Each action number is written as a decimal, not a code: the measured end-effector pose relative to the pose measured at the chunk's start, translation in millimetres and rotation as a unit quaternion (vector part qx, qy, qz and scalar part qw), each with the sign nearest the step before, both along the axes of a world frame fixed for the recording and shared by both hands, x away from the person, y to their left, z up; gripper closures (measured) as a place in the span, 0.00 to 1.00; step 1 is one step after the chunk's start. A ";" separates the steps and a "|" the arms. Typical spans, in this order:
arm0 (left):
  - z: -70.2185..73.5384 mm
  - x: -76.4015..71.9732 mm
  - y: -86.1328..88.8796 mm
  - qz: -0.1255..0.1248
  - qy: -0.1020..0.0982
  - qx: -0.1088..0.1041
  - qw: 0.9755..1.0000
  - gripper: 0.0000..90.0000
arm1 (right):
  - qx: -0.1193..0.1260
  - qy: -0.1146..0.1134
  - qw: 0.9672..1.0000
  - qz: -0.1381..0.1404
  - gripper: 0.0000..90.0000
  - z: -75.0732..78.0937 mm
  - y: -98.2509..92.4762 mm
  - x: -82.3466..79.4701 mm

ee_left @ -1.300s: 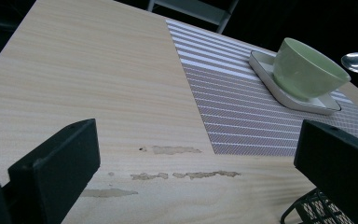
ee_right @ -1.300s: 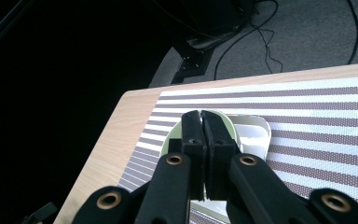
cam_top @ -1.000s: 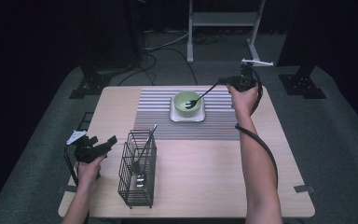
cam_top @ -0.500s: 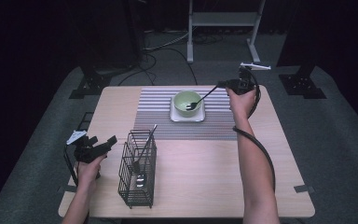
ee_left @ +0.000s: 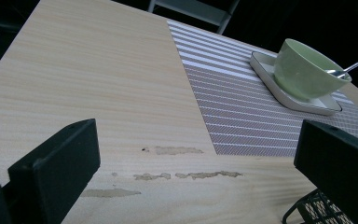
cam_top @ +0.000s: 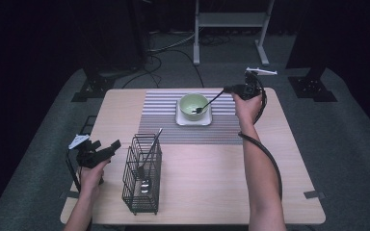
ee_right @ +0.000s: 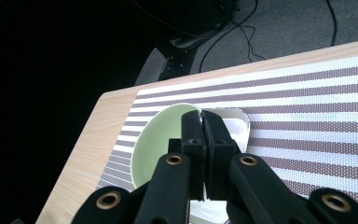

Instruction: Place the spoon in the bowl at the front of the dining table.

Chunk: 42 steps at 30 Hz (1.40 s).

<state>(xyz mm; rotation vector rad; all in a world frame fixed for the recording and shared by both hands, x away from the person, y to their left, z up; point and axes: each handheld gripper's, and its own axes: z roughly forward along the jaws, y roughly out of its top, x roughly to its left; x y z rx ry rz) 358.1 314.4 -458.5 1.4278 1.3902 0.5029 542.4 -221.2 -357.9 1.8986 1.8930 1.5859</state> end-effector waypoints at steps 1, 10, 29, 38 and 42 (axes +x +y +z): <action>0.0 0.0 0.0 0.000 0.000 0.000 1.000 0.00 | -0.001 0.000 1.000 0.000 0.98 -0.5 0.3 0.1; 0.4 -0.3 0.1 0.000 -0.001 -0.001 1.000 0.00 | -0.001 0.005 1.000 0.003 0.98 -7.4 4.0 1.1; -0.7 2.9 -3.1 -0.001 0.001 0.000 1.000 0.00 | 0.008 0.022 1.000 0.008 0.97 -29.6 6.3 1.8; -1.6 4.8 -4.8 -0.003 0.003 0.001 1.000 0.00 | 0.017 0.028 0.999 0.011 0.94 -37.0 4.2 3.7; -0.8 5.9 -5.8 -0.005 0.001 0.002 1.000 0.00 | 0.022 0.030 0.999 0.013 0.92 -40.9 4.9 3.3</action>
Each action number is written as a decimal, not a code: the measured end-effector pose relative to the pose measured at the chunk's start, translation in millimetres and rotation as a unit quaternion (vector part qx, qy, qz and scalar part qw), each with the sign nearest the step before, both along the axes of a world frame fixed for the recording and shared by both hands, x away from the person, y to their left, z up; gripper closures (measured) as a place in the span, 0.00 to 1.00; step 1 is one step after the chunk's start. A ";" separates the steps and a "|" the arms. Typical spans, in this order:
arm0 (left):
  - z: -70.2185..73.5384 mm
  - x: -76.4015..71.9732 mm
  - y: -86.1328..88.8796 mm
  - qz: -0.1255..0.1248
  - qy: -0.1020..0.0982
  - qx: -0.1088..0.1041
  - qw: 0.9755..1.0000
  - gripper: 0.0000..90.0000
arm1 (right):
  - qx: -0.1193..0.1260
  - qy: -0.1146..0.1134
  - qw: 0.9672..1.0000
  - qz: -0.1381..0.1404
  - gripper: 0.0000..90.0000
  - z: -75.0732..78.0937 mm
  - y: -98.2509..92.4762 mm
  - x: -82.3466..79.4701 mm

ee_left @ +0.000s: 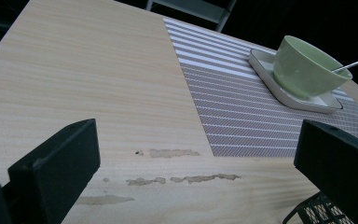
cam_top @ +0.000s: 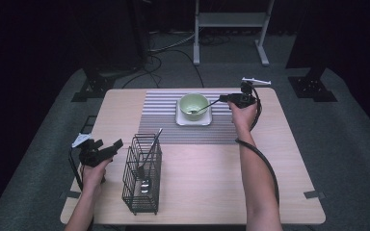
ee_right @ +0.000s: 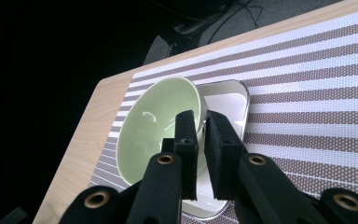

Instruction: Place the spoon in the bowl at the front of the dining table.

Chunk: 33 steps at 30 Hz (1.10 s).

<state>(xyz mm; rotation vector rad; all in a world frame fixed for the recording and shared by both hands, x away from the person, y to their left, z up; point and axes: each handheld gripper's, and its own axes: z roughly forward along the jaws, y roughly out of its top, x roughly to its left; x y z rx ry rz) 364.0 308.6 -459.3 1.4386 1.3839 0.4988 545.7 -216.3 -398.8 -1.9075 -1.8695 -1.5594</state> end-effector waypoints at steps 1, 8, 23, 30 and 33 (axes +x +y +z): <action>0.2 0.3 -0.2 -0.001 0.001 0.000 1.000 0.00 | 0.001 0.000 1.000 0.001 0.91 -0.9 0.0 0.0; -0.8 1.5 -2.1 -0.005 0.002 0.002 1.000 0.00 | 0.014 -0.008 1.000 0.004 0.79 -4.1 -2.5 -4.3; 0.2 -2.9 -2.6 -0.006 -0.001 0.007 1.000 0.00 | 0.023 -0.015 0.999 0.028 0.59 -14.5 -5.0 -22.3; -0.7 -1.9 -4.2 -0.009 0.001 0.008 1.000 0.00 | 0.015 -0.013 0.999 0.043 0.49 -15.4 -6.8 -27.5; -0.4 -2.0 -4.5 -0.009 0.000 0.009 1.000 0.00 | 0.018 -0.009 0.998 0.052 0.44 -16.3 -6.7 -29.2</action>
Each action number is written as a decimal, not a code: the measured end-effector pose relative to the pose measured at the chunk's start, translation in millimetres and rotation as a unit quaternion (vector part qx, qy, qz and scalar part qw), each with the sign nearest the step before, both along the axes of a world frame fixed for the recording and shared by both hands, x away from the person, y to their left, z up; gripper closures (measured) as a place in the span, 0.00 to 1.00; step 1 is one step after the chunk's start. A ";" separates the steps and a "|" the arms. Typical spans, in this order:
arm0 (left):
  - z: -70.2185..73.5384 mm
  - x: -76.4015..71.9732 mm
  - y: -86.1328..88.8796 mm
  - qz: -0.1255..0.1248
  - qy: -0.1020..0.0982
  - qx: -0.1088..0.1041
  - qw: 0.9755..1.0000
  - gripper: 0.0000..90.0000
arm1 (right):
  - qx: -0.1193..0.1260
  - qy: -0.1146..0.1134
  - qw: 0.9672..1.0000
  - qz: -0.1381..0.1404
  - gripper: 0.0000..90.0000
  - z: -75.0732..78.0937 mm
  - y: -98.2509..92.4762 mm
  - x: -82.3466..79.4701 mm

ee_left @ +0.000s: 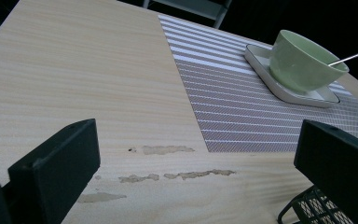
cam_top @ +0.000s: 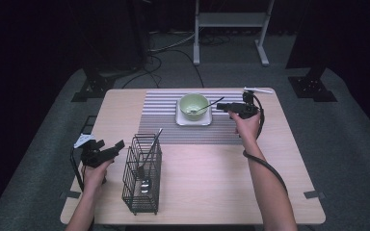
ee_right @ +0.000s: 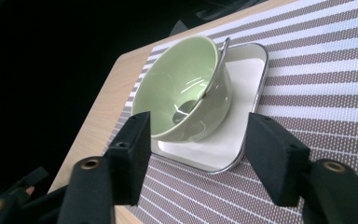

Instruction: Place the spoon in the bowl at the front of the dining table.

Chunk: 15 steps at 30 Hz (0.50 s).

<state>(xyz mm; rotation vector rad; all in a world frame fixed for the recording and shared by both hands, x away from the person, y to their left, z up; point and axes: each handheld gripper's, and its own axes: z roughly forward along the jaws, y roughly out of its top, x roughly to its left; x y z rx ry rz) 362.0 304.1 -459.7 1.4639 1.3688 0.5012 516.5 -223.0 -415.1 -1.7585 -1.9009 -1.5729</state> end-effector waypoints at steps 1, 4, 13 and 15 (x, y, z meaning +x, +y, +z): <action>0.3 -0.2 0.1 0.000 0.000 0.000 1.000 0.00 | -0.003 -0.001 1.000 0.004 0.43 0.0 0.3 -1.0; 0.2 -0.4 0.4 0.001 0.000 0.000 1.000 0.00 | -0.008 -0.003 1.000 0.010 0.39 0.3 1.3 -3.4; -0.1 -0.1 -0.1 0.001 0.001 0.000 1.000 0.00 | -0.020 -0.005 0.999 0.033 0.35 0.3 3.1 -11.0; 0.0 -0.2 0.0 0.001 0.000 0.000 1.000 0.00 | -0.021 -0.006 0.999 0.037 0.34 0.5 3.1 -12.7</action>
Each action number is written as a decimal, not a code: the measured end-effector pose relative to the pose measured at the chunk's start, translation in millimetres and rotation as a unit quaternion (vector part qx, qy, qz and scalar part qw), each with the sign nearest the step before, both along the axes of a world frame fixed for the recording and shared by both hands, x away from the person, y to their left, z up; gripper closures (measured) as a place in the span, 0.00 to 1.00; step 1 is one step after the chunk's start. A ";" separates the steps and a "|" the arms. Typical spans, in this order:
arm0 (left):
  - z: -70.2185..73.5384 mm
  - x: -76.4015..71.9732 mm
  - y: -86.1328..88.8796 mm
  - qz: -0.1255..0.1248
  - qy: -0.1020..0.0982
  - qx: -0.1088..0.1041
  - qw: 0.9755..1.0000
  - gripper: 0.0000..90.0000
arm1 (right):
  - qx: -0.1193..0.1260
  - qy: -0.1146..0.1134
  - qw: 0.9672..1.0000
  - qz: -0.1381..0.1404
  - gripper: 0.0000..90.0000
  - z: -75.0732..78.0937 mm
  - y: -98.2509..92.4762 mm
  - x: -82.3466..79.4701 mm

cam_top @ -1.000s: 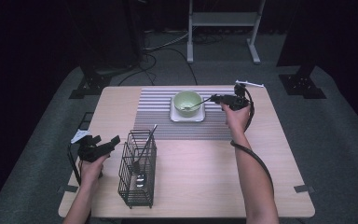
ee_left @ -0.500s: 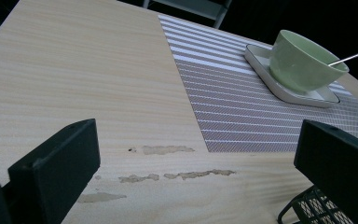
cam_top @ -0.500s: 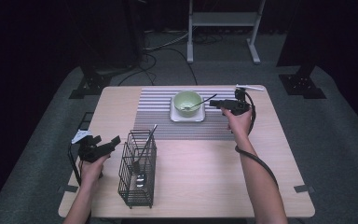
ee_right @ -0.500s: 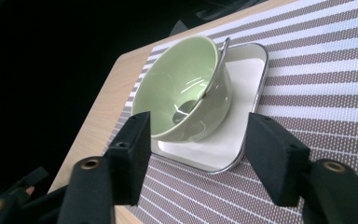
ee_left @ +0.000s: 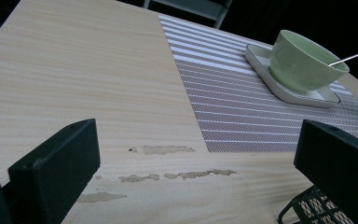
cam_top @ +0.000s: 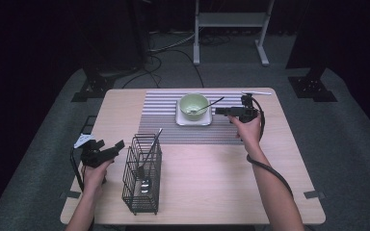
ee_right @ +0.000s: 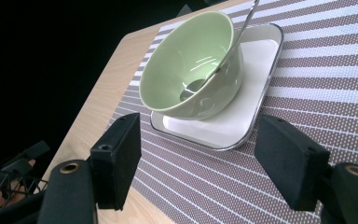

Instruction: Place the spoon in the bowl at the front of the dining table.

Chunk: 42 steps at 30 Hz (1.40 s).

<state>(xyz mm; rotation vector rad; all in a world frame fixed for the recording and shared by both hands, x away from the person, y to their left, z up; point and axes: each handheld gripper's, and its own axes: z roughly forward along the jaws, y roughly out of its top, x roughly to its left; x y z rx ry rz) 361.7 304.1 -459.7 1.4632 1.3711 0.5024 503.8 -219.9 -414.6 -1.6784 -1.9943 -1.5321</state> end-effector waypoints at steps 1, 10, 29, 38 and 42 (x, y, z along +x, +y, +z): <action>0.0 0.0 0.1 0.000 0.000 0.000 1.000 0.00 | -0.001 -0.002 1.000 0.002 0.33 0.1 -0.1 -0.6; 0.2 -0.1 -0.5 -0.001 0.000 0.003 1.000 0.00 | -0.004 -0.001 1.000 0.013 0.32 1.9 -3.6 -8.2; 0.4 -0.1 -0.6 -0.001 0.000 0.004 1.000 0.00 | 0.001 -0.001 0.999 0.033 0.32 0.2 -5.7 -20.9; 0.4 0.0 -1.7 -0.001 0.000 0.004 1.000 0.00 | 0.001 0.001 0.999 0.046 0.32 0.1 -5.1 -27.1; 0.5 0.0 -1.5 0.000 0.000 0.004 1.000 0.00 | 0.001 0.002 0.999 0.052 0.32 0.2 -4.5 -30.2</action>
